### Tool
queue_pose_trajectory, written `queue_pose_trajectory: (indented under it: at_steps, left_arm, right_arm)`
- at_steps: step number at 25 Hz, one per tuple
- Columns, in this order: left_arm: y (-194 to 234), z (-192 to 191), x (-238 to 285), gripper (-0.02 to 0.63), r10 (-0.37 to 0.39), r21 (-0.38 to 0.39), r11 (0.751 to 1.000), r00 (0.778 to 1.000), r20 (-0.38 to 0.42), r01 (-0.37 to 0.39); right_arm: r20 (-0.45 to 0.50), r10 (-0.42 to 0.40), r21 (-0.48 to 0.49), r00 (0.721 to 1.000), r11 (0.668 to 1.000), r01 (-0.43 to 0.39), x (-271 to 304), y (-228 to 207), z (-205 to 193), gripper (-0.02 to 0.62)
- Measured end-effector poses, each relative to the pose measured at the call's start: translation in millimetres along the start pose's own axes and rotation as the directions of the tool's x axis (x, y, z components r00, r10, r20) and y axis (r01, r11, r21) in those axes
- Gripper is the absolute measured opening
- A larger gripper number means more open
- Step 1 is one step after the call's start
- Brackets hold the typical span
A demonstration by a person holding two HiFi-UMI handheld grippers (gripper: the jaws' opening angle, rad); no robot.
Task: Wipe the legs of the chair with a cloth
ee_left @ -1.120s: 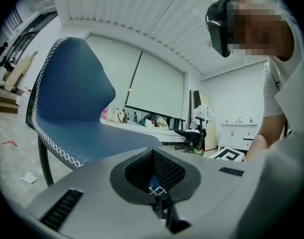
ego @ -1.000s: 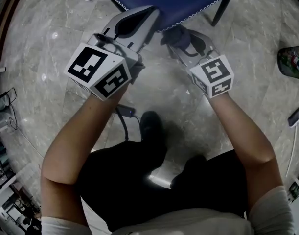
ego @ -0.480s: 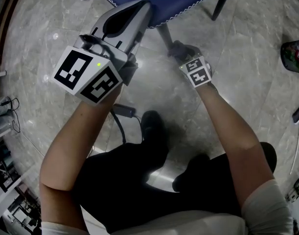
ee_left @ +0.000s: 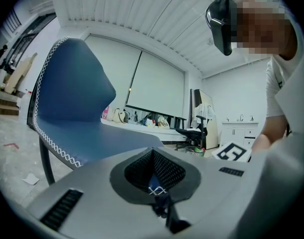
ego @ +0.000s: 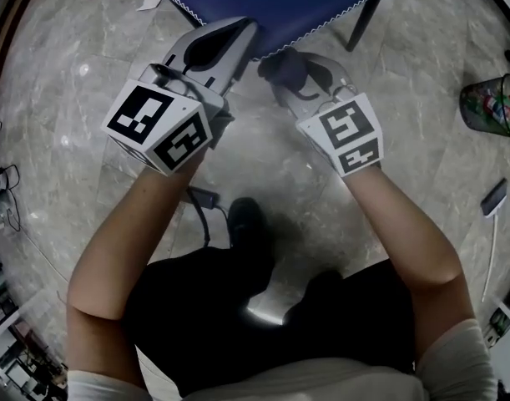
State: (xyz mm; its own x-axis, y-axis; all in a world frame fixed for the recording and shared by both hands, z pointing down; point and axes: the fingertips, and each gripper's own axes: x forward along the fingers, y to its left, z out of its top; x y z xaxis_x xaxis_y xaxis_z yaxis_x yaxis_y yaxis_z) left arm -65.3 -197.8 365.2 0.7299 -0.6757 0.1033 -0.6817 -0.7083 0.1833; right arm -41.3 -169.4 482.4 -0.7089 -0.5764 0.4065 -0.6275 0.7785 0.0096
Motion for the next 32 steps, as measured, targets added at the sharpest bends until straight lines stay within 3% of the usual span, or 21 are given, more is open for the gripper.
queue_pose_trajectory:
  at_steps: [2,5,8,12,16,20,22,24,28,32]
  left_arm:
    - [-0.3,-0.2,0.5,0.005,-0.002,0.0,1.0,1.0,0.005,0.002]
    - [0.5,0.4,1.3,0.005,-0.008,-0.007,1.0,1.0,0.013,0.008]
    - [0.0,-1.2,1.2,0.005,-0.008,-0.01,1.0,1.0,-0.01,0.008]
    - [0.2,-0.4,3.4,0.005,-0.02,-0.011,1.0,1.0,-0.008,0.02]
    - [0.1,-2.0,2.9,0.005,-0.035,-0.012,0.999,0.999,-0.004,0.035]
    - [0.2,0.1,3.2,0.005,-0.04,-0.003,0.999,0.999,0.012,0.041]
    - [-0.8,-1.0,1.5,0.005,-0.038,0.002,0.999,0.999,0.008,0.038]
    - [-0.4,-0.7,2.1,0.005,-0.038,0.007,0.999,0.999,0.011,0.038]
    - [-0.4,1.1,1.6,0.005,-0.033,0.019,0.999,0.999,0.024,0.032]
    - [-1.8,1.8,0.7,0.005,-0.029,0.03,0.999,0.999,0.03,0.028]
  right_arm:
    - [0.021,-0.001,0.017,1.0,1.0,0.0,-7.1,-0.5,20.8,0.172]
    - [0.025,-0.015,0.017,1.0,1.0,0.015,-1.3,-2.9,5.2,0.168]
    - [-0.028,-0.024,0.037,0.999,0.999,0.025,16.2,-5.0,-47.8,0.166]
    - [-0.172,-0.021,0.057,0.985,0.998,0.031,43.6,-6.4,-136.4,0.164]
    - [-0.297,-0.009,0.106,0.955,0.993,0.043,66.4,-3.4,-212.2,0.164]
    - [-0.423,0.018,0.159,0.906,0.986,0.055,78.9,-4.5,-261.7,0.166]
    - [-0.418,0.017,0.168,0.908,0.984,0.059,76.1,-0.8,-254.9,0.164]
    - [-0.364,0.002,0.152,0.932,0.987,0.058,68.5,-1.3,-226.8,0.164]
    - [-0.21,-0.022,0.083,0.977,0.996,0.04,44.3,-4.1,-135.2,0.164]
    - [-0.06,-0.023,0.046,0.998,0.999,0.025,15.1,-6.9,-41.3,0.164]
